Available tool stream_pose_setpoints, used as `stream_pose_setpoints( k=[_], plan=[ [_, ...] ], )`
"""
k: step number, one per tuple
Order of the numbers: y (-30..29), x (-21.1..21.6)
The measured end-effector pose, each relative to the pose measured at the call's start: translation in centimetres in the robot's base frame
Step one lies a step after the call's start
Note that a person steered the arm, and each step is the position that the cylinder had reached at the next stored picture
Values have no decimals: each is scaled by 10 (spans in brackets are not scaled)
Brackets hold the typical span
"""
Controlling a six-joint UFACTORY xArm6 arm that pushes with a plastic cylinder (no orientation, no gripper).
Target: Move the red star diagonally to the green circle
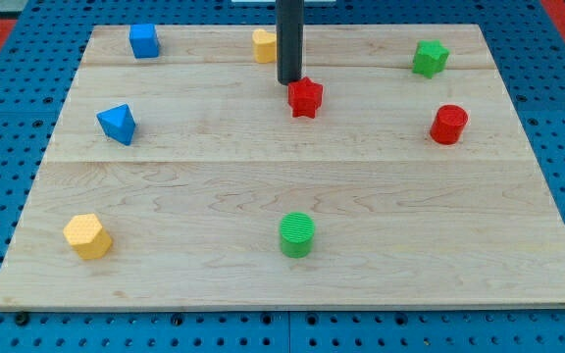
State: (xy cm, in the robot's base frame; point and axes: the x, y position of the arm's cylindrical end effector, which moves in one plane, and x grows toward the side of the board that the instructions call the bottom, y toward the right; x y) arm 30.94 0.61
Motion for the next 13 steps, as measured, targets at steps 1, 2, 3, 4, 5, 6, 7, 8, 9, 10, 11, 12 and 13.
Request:
stream_pose_setpoints(
  k=[1, 2, 3, 4, 5, 6, 7, 8, 9, 10, 11, 12, 13],
  plan=[
    [0, 24],
    [0, 26],
    [7, 26],
    [31, 26],
    [39, 26],
    [47, 29],
    [57, 45],
    [57, 58],
    [57, 74],
    [57, 96],
    [57, 119],
    [57, 128],
    [54, 127]
  ],
)
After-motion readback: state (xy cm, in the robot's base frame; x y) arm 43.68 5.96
